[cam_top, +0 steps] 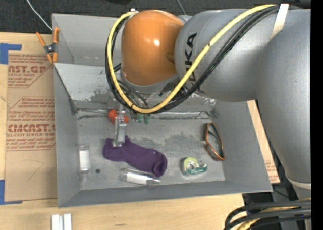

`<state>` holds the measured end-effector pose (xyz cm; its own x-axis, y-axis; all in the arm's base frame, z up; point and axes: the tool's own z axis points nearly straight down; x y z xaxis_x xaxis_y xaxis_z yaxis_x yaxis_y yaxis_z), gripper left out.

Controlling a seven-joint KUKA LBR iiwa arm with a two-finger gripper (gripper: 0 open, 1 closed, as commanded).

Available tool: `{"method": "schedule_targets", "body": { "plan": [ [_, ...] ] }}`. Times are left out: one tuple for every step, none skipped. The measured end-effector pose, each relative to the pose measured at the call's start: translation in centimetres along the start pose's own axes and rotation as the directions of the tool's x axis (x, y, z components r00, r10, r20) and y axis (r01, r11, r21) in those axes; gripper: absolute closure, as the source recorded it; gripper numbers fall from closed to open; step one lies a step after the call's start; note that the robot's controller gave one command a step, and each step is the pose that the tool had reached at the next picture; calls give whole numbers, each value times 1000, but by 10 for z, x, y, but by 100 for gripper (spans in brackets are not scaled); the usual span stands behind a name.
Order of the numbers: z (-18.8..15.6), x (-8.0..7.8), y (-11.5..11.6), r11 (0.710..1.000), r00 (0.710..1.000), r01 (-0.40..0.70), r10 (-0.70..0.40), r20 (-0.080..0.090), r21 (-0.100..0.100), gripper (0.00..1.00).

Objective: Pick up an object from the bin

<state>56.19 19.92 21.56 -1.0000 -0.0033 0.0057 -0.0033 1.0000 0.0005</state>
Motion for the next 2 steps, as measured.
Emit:
{"method": "schedule_targets", "body": {
  "plan": [
    [-5, -2, -2, 1000, 1000, -3, 3, 7, -1, 0],
    [64, 19, -10, 982, 982, 186, -186, 5, 0, 0]
  ]
}}
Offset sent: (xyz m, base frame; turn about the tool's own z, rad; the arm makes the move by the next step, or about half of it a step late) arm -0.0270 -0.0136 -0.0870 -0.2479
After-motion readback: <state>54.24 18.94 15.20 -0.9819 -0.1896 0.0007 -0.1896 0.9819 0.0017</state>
